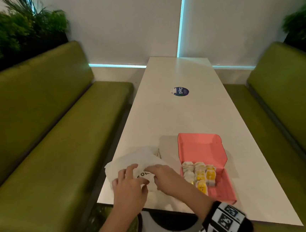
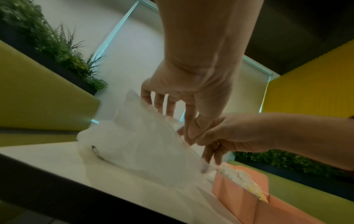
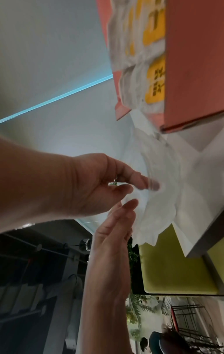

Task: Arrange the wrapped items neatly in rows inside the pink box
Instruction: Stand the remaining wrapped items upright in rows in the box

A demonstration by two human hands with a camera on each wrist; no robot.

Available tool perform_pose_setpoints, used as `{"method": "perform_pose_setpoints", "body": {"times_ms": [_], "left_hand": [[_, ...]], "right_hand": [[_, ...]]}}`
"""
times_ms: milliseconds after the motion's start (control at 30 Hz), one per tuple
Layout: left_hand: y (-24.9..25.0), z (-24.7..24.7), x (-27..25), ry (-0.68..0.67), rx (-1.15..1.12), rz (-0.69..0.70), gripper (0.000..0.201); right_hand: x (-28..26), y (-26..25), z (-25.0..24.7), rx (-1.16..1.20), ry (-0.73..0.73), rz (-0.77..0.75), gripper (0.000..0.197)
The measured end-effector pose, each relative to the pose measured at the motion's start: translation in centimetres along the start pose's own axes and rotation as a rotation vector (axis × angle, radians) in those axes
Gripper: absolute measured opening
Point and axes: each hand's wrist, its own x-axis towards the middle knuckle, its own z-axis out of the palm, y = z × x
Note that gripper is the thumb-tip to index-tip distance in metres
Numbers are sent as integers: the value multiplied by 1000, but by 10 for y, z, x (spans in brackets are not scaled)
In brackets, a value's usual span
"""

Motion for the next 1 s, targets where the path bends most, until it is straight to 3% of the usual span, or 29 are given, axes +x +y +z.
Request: {"method": "perform_pose_setpoints", "body": {"times_ms": [167, 267, 333, 433, 533, 633, 733, 833, 933, 1000], "left_hand": [[-9, 1, 19, 3, 187, -241, 52], [-8, -1, 22, -93, 141, -282, 66], [-7, -1, 24, -167, 30, -259, 75], [-10, 1, 26, -205, -32, -193, 85], [-14, 0, 24, -197, -41, -133, 89], [-17, -3, 19, -203, -47, -81, 89], [-19, -4, 13, -220, -43, -36, 85], [-19, -3, 9, -216, -44, -13, 83], [-20, -1, 8, -205, -42, -18, 84], [-21, 1, 8, -193, -25, -21, 86]], "right_hand": [[18, -4, -3, -5, -15, 163, 78], [22, -9, -3, -136, 64, 275, 55], [23, -17, -3, -235, 107, 263, 34], [29, -28, -3, -310, 47, 185, 25], [48, -32, -3, -246, 5, 228, 33], [72, -31, 1, -200, -153, 351, 24], [82, -23, 9, -158, -302, 416, 28], [85, -11, 22, -71, -366, 463, 27], [88, -18, 23, -207, -489, 523, 28], [76, -15, 21, -262, -452, 505, 40]]}}
